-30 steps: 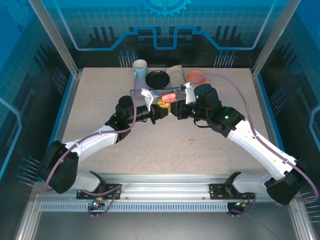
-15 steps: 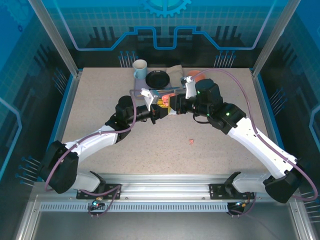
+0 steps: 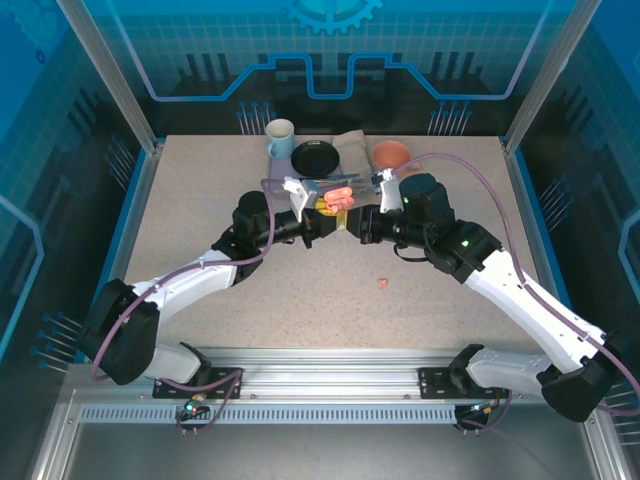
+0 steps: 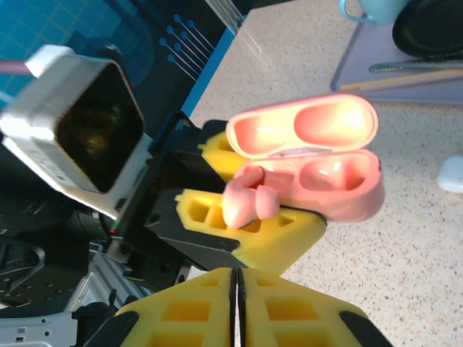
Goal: Insert wireless bluetooth earbuds into charging case
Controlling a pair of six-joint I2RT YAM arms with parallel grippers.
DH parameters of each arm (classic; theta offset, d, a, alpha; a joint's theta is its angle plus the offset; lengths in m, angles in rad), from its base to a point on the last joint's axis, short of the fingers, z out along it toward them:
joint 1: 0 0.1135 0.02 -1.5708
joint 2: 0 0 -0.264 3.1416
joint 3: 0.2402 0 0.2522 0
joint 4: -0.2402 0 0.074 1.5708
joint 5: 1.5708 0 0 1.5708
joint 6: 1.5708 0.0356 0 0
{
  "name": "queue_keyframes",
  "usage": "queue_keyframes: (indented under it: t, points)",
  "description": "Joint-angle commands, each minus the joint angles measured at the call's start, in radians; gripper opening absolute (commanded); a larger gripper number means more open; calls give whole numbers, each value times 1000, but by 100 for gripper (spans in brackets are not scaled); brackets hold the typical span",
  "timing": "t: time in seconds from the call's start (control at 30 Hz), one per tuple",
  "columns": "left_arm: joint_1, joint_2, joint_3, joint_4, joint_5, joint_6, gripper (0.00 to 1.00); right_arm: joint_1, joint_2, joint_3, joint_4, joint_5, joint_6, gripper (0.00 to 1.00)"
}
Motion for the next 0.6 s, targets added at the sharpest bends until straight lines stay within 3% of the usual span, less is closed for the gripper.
queue_keyframes:
  t: [0.0, 0.57]
  points:
    - [-1, 7, 35, 5, -5, -9, 0, 15, 5, -13, 42, -26, 29, 12]
    - [-1, 20, 22, 31, 7, -22, 0, 28, 82, 36, 93, -17, 32, 9]
